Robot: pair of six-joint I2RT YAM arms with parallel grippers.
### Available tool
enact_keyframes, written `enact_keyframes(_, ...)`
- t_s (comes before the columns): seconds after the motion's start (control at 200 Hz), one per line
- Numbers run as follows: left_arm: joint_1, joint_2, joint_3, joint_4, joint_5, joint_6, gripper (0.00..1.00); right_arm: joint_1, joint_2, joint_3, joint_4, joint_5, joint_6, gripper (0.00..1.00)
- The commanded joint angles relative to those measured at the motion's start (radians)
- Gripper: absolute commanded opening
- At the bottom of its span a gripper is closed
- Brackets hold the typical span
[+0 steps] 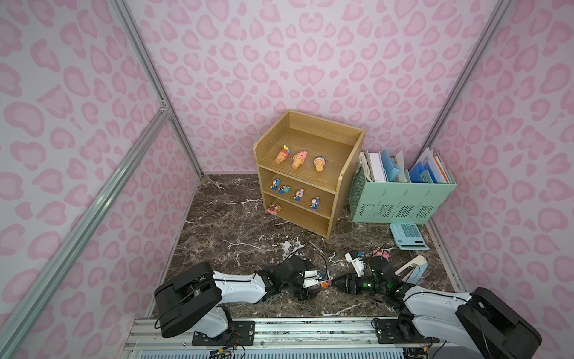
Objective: Organize plastic toys on shelves
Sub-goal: Pick up the plastic toy at the center of the board.
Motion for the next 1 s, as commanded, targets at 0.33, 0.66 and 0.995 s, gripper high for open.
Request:
enact_keyframes(0.33,-0.006,0.131,0.069,0.056,0.052,0.018,0.81,-0.01,0.097,0.063,0.077,-0.037,-0.028,0.34)
enact_keyframes(0.66,-0.009,0.156,0.072,0.064,0.104,0.0,0.69,-0.033,0.13,0.075,0.097,-0.066,-0.039,0.29)
enact_keyframes(0.995,-0.011,0.072,0.045,0.013,0.048,-0.046,0.39,-0.032,0.147,0.117,0.114,-0.097,-0.048,0.32)
